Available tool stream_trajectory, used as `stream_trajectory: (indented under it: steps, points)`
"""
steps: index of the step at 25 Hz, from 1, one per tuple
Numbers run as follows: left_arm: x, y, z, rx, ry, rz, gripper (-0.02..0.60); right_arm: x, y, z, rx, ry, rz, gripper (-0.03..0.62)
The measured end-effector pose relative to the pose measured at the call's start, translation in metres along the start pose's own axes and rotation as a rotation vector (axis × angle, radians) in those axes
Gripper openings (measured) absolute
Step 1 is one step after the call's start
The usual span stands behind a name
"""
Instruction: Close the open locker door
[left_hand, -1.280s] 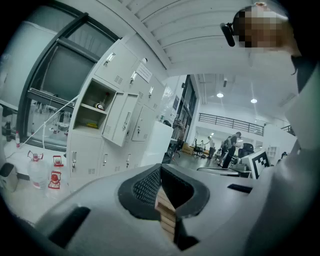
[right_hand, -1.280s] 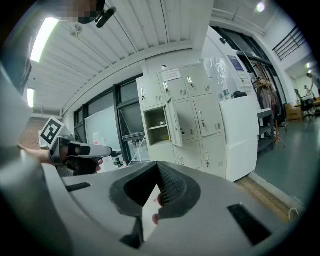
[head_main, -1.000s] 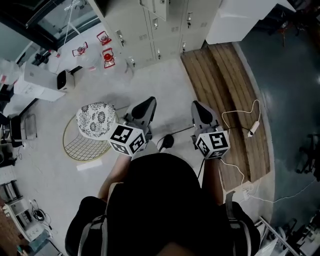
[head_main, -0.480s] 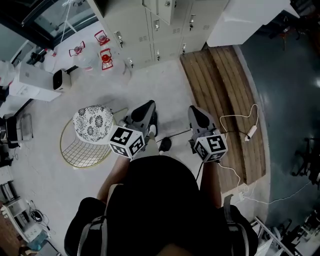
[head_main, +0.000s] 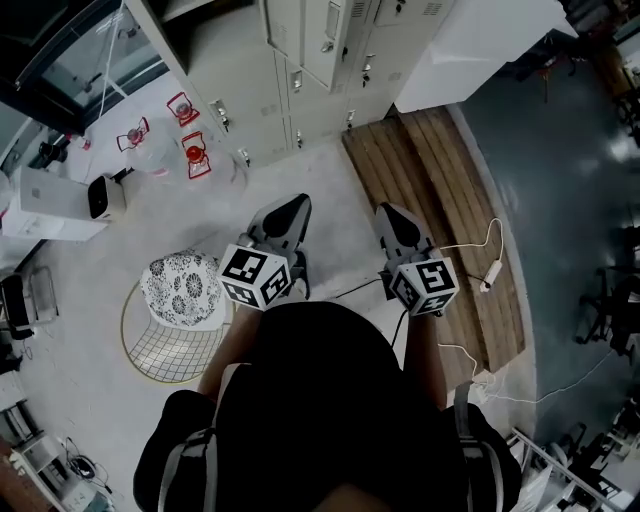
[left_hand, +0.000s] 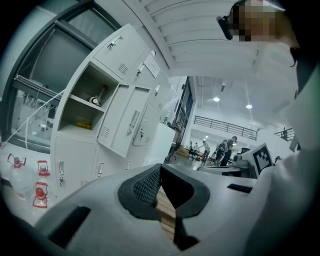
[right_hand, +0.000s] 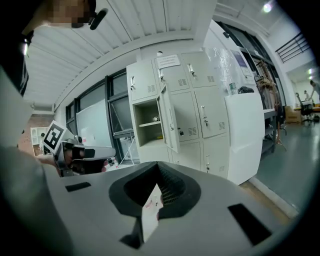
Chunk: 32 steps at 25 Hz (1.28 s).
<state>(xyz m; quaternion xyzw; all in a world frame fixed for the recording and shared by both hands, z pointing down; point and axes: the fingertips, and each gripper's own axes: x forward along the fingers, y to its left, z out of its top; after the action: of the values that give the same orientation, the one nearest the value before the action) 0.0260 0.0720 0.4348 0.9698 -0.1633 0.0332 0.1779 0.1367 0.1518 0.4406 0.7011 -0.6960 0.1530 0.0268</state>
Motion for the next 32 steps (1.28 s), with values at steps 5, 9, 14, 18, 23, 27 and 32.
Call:
stream_trajectory:
  steps: [5,9,14,18,23,27,32]
  points:
    - [0.018,0.038,0.021,0.007,-0.006,-0.024,0.018,0.047,0.000,0.016,0.007,-0.009,0.000,0.005]
    - [0.029,0.066,0.031,0.005,-0.007,-0.044,0.018,0.082,0.005,0.029,-0.014,-0.018,-0.015,0.005]
    - [0.037,0.088,0.038,0.001,0.016,-0.060,0.018,0.105,0.003,0.035,-0.033,-0.006,-0.048,0.005]
    - [0.037,0.096,0.038,0.006,0.010,-0.060,0.018,0.111,0.000,0.032,-0.023,0.009,-0.044,0.004]
    - [0.042,0.102,0.041,-0.014,0.013,-0.041,0.018,0.123,-0.007,0.040,-0.027,0.001,-0.023,0.005]
    - [0.050,0.108,0.044,0.007,-0.005,-0.008,0.018,0.139,-0.018,0.048,-0.047,-0.007,0.019,0.005]
    - [0.066,0.113,0.059,0.017,-0.018,0.053,0.018,0.164,-0.037,0.068,-0.058,-0.024,0.091,0.005]
